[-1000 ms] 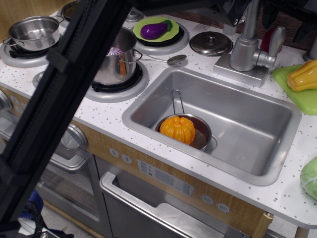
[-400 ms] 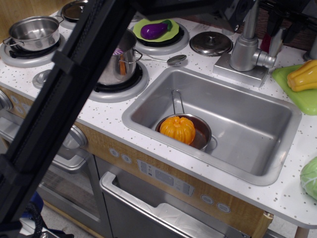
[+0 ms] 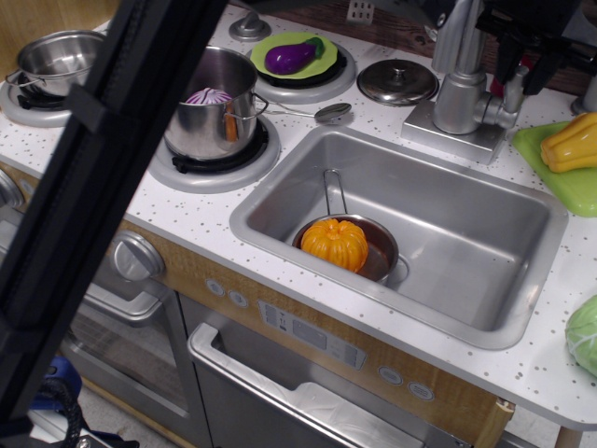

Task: Turn lever vertical to front

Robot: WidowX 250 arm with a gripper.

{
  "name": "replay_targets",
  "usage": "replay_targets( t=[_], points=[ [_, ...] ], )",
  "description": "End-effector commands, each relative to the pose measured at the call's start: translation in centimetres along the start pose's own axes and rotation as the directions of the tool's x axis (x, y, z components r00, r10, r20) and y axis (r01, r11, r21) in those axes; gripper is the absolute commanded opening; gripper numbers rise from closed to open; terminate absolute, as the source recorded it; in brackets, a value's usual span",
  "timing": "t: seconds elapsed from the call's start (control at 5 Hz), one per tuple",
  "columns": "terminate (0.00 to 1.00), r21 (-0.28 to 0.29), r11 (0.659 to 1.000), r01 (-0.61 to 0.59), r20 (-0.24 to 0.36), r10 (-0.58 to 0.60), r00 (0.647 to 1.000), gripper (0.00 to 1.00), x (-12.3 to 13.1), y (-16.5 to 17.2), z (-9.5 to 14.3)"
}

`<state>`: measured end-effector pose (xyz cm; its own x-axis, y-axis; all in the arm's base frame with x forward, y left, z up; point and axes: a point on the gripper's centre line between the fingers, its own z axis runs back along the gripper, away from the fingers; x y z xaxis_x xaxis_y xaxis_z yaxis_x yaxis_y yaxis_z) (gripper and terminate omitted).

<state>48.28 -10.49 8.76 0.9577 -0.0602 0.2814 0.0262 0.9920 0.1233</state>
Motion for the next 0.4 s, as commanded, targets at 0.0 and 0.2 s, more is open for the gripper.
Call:
replay_targets(
  t=[0.0,0.2],
  points=[
    [0.00,-0.037,0.999,-0.022,0.059,0.024,0.998,0.00,0.38,-0.06,3.39],
    [0.00,-0.070,0.997,-0.035,0.020,0.036,0.999,0.00,0.40,0.02,2.72]
  ],
)
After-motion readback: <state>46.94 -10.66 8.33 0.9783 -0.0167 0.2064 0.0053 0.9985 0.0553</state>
